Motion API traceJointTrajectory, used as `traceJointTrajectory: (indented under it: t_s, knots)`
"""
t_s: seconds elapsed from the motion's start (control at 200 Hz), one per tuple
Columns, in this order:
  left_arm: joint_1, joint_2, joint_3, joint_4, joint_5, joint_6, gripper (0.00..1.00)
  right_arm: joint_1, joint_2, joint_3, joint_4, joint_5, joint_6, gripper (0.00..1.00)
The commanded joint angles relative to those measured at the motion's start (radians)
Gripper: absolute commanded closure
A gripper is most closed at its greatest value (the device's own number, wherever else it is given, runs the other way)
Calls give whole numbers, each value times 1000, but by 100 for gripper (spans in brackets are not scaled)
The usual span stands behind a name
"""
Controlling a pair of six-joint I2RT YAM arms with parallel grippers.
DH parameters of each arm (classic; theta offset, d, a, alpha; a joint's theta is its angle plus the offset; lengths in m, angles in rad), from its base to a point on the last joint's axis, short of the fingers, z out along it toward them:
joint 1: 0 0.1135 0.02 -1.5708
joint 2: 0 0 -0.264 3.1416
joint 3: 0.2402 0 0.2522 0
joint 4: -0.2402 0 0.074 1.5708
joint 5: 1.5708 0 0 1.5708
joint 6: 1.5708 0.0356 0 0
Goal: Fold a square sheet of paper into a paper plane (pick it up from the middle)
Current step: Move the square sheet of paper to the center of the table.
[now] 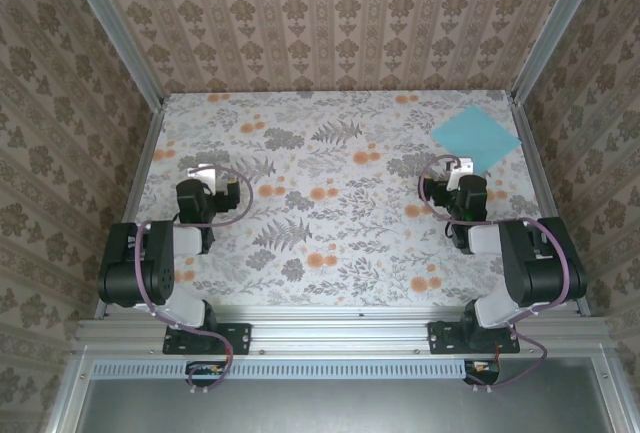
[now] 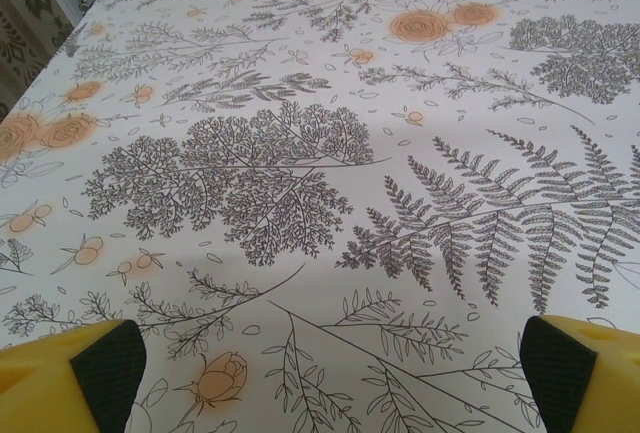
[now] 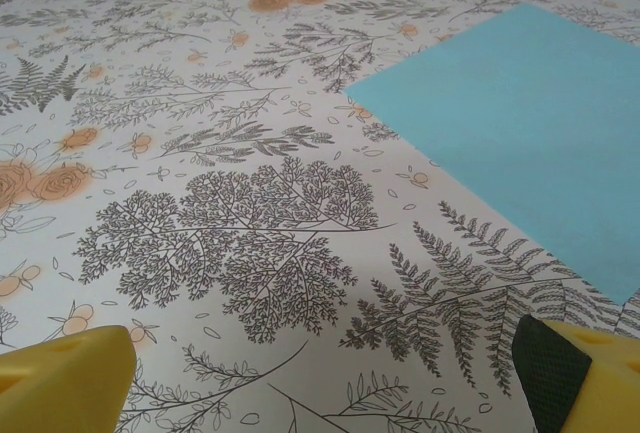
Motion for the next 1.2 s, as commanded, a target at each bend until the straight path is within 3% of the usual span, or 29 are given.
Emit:
traceJointTrajectory:
  t_s: [0.0,0.12,0.25,0.435,0.565,0.83,0.96,1.195]
  knots:
    - [-1,-101,34,-73,-3,19,0,-5,-95,16,-53,-4,3,0]
    - [-17,-213,95,-274,-27,7,0,-5,-226,75,-251,-4,10,0]
    - [-23,-299,189,-495,6,-101,0,-5,-278,214,-506,-49,85,0]
    - [-34,-319,341,-745,194,-269,0,-5,-228,407,-726,-63,205,0]
    - [-49,-263,436,-857,322,-363,0,-5,-151,531,-859,54,320,0]
    - [-124,-136,502,-808,459,-518,0,-16,95,782,-1093,228,515,0]
    - [-158,-73,537,-758,513,-593,0,-44,249,935,-1219,245,624,0]
    - [-221,42,634,-729,555,-650,0,-67,423,1127,-1331,281,680,0]
